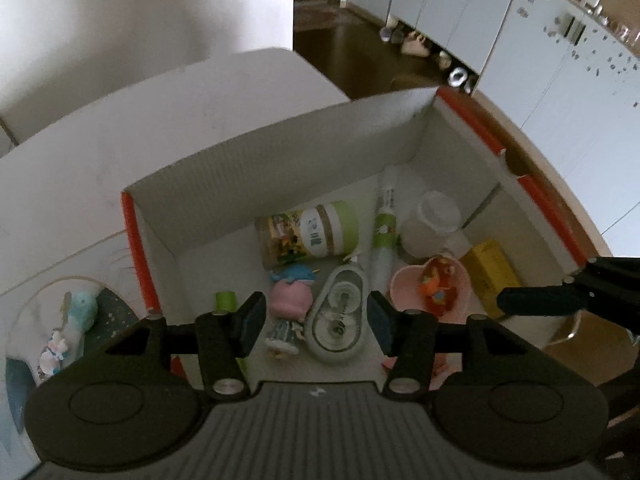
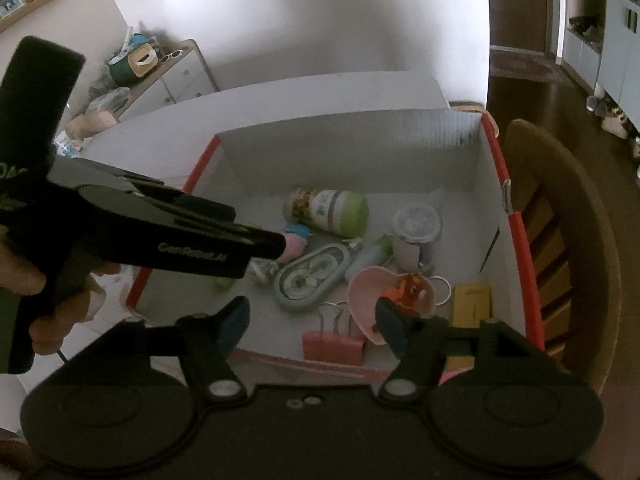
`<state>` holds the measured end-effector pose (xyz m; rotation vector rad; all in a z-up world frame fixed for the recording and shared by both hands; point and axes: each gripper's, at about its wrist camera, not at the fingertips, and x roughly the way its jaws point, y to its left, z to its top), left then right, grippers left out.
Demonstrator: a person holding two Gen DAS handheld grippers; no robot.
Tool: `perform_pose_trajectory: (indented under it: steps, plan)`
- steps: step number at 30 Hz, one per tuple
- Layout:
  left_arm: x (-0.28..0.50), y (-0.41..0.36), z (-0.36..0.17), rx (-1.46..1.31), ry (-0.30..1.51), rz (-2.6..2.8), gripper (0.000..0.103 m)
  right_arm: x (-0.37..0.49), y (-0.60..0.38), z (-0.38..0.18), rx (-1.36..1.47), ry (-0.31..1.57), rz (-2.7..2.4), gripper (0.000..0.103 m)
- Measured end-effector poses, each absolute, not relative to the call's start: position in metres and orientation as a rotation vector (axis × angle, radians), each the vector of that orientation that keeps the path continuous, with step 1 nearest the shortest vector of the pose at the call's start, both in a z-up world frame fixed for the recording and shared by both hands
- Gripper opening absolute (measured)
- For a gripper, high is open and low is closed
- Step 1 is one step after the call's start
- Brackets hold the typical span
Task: Organize rigid objects
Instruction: 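Release the binder clip with the right tool while the left tool releases the figurine, then withdraw both tools from the box back over the tray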
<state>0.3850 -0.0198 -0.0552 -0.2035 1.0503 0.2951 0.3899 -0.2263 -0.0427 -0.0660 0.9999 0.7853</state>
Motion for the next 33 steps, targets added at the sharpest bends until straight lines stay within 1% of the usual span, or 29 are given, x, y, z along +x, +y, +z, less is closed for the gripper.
perform_pose_trajectory:
  steps: [6,8,10,19,20,22,24,27,31,33]
  plan:
    - [0.362,-0.028,-0.036,-0.192,0.994,0.277,0.055,0.375,-0.227,-0.032,-0.084,0.983,0.78,0.076]
    - [0.354,-0.03,-0.031,-0.191,0.976,0.271,0.059,0.371,-0.227,-0.028,-0.083,0.974,0.778,0.079]
    - [0.345,-0.031,-0.023,-0.193,0.954,0.267,0.06,0.366,-0.228,-0.023,-0.08,0.96,0.769,0.082]
    - [0.308,-0.026,-0.006,-0.222,0.893,0.259,0.061,0.35,-0.227,-0.005,-0.053,0.914,0.732,0.092]
    - [0.304,-0.025,-0.004,-0.225,0.887,0.256,0.066,0.349,-0.226,-0.004,-0.049,0.907,0.726,0.093]
    - [0.296,-0.022,-0.001,-0.229,0.871,0.25,0.071,0.345,-0.224,0.0,-0.04,0.895,0.719,0.095]
    - [0.286,-0.02,0.003,-0.225,0.849,0.248,0.071,0.341,-0.22,0.004,-0.034,0.879,0.711,0.098]
    - [0.274,-0.016,0.007,-0.194,0.822,0.253,0.071,0.333,-0.211,0.009,-0.04,0.852,0.706,0.099]
    - [0.255,-0.004,0.014,-0.189,0.778,0.247,0.079,0.32,-0.194,0.015,-0.044,0.807,0.699,0.102]
    - [0.244,0.002,0.017,-0.18,0.758,0.251,0.079,0.314,-0.184,0.017,-0.039,0.797,0.697,0.102]
